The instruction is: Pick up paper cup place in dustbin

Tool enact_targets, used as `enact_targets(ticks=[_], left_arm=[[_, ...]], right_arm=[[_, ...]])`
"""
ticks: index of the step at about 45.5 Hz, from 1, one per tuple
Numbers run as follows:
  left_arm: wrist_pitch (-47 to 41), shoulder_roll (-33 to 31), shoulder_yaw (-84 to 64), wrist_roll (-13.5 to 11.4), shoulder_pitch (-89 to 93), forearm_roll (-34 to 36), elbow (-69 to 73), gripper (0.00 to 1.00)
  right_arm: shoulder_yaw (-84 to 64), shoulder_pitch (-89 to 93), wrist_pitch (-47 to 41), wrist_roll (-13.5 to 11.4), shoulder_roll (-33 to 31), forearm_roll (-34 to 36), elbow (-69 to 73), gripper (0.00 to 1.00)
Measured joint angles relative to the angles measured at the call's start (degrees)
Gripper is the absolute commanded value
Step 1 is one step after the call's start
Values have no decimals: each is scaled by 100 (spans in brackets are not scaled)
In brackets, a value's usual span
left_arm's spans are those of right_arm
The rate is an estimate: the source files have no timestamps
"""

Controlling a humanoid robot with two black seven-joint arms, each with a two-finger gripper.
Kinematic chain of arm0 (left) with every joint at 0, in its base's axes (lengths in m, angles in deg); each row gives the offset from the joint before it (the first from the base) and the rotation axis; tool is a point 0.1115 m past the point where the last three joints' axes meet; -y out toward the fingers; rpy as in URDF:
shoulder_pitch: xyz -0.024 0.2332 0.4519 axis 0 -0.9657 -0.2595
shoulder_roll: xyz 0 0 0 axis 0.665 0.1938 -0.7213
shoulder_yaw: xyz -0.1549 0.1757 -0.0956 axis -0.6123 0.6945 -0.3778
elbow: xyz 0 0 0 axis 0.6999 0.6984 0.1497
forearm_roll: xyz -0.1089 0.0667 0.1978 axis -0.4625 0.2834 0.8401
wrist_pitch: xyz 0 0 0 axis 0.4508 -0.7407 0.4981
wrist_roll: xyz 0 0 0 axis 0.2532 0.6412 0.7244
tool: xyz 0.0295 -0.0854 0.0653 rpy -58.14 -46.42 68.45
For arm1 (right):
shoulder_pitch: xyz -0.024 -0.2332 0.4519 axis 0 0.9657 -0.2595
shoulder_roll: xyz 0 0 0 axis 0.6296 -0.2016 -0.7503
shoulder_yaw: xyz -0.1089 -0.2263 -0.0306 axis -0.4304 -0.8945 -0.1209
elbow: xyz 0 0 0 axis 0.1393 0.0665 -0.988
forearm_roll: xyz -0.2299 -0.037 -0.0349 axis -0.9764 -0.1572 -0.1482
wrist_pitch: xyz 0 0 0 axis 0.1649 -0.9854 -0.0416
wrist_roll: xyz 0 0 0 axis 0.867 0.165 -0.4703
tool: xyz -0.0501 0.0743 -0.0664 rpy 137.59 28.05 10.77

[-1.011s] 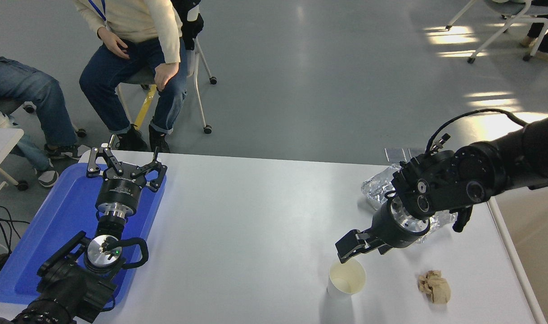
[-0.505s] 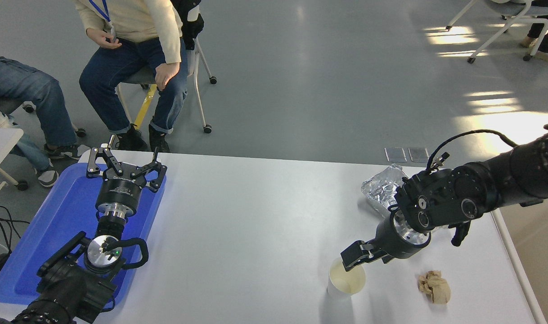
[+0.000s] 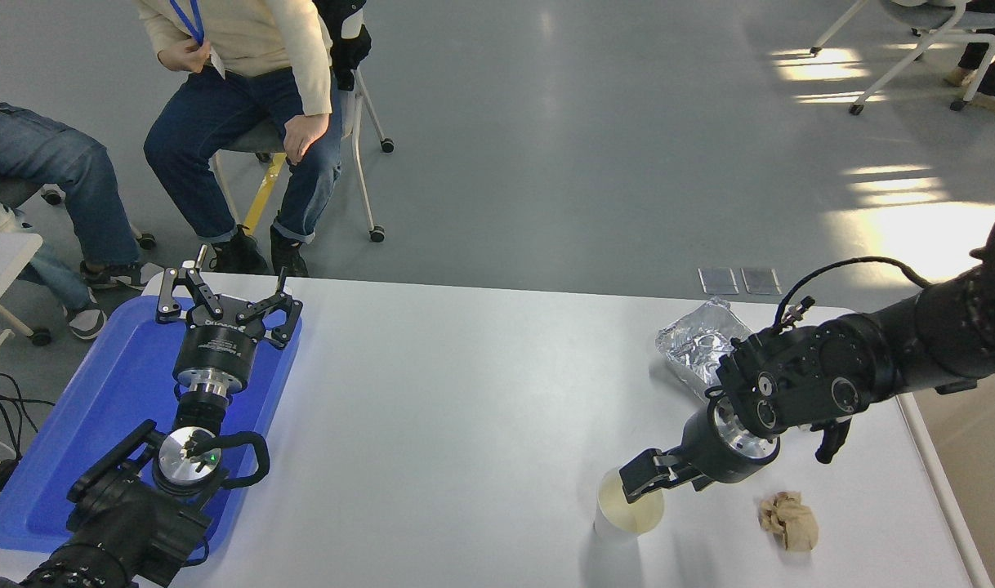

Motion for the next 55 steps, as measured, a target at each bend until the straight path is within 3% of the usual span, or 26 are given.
enact_targets(ticks=[11, 19, 22, 55], left_arm=[[0, 0, -1, 0, 0, 0, 0, 100], [0, 0, -1, 0, -1, -1, 0, 100], [0, 0, -1, 0, -1, -1, 0, 100], [0, 0, -1, 5, -1, 1, 0, 100]], right_arm=[[35, 128, 17, 6, 24, 0, -71, 59], [46, 176, 22, 16, 48, 0, -90, 11], [47, 187, 23, 18, 54, -3, -93, 0], [-97, -669, -9, 27, -154, -22, 463, 0]])
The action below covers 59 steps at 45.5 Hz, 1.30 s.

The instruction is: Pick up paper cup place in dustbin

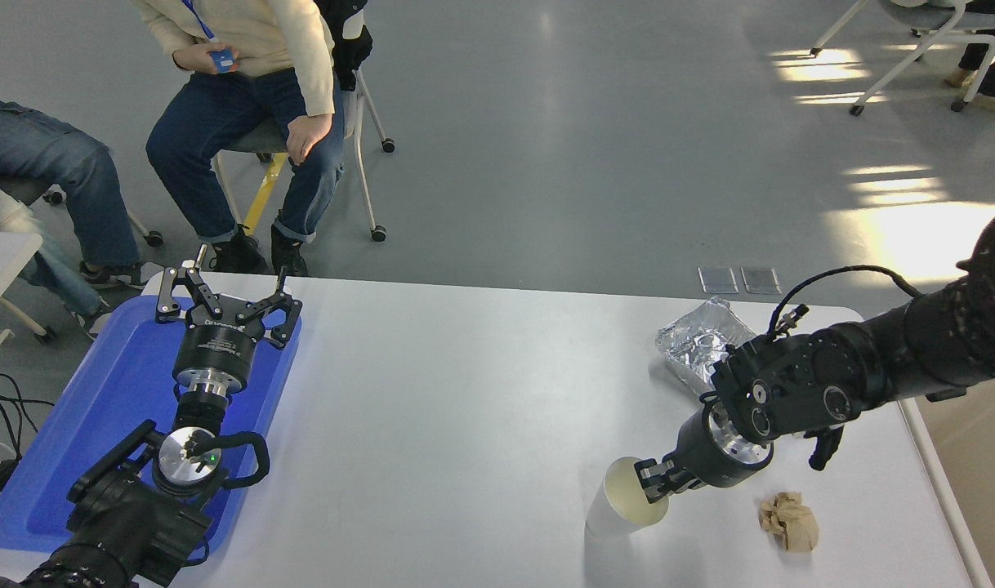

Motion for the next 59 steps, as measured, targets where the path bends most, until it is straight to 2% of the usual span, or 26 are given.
enact_targets(ticks=[18, 31, 59], left_arm=[[0, 0, 2, 4, 2, 5, 0, 100], [0, 0, 3, 4, 1, 6, 0, 100], [-9, 0, 1, -7, 7, -6, 0, 100]], right_arm=[[-481, -2421, -755, -7, -597, 88, 1335, 0], [-696, -3891, -1410, -15, -758, 287, 1774, 0], [-1295, -5091, -2007, -147, -1010, 283, 1927, 0]])
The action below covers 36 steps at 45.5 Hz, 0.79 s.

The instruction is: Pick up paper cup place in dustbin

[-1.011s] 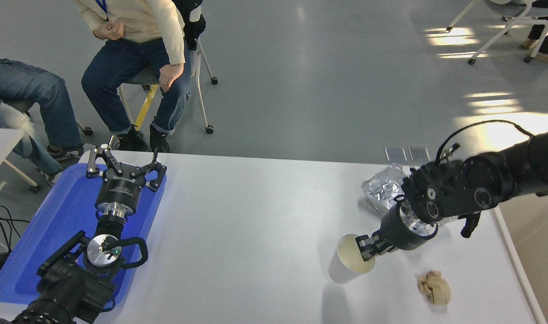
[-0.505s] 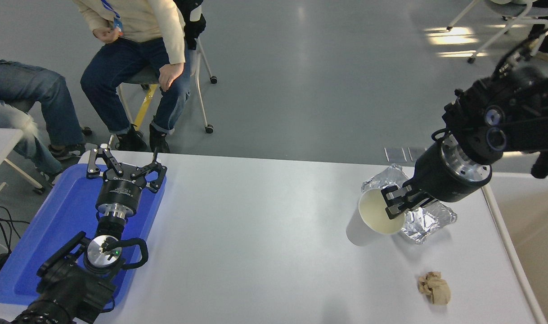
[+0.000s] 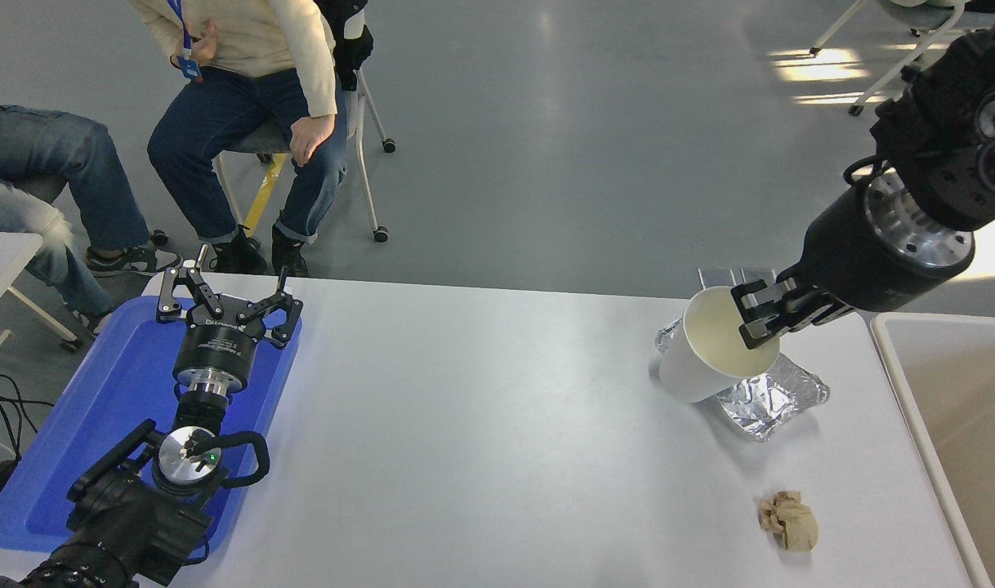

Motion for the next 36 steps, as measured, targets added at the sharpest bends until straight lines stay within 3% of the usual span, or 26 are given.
enact_targets(ticks=[12, 36], left_arm=[[-1, 0, -1, -12, -6, -3, 5, 100], [0, -1, -3, -15, -6, -4, 5, 100]], right_arm=[[-506, -83, -35, -114, -679, -751, -57, 0], [-1506, -12, -212, -154, -2859, -2685, -846, 0]])
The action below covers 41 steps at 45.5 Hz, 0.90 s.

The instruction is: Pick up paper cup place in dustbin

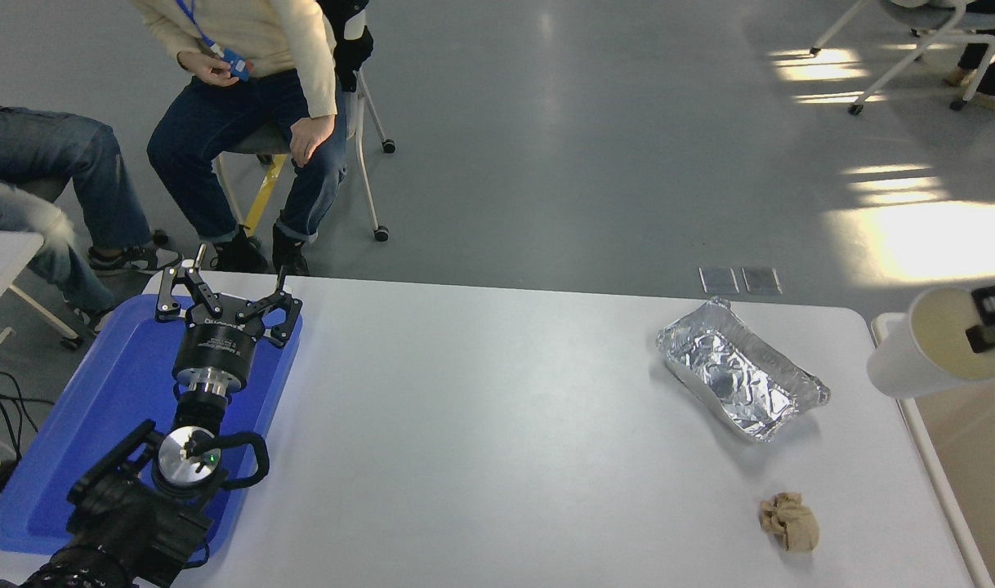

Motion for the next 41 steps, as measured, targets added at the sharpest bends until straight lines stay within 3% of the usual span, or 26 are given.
enact_targets(ticks=[12, 25, 41], left_arm=[[1, 3, 0, 0, 0, -1, 2, 100], [2, 0, 1, -2, -1, -1, -1, 100], [1, 0, 1, -2, 6, 0, -1, 100]], right_arm=[[27, 523, -51, 25, -856, -641, -837, 0], [1089, 2048, 73, 42, -1491, -1292, -1866, 0], [3430, 5159, 865, 48, -1576, -1773, -3411, 0]])
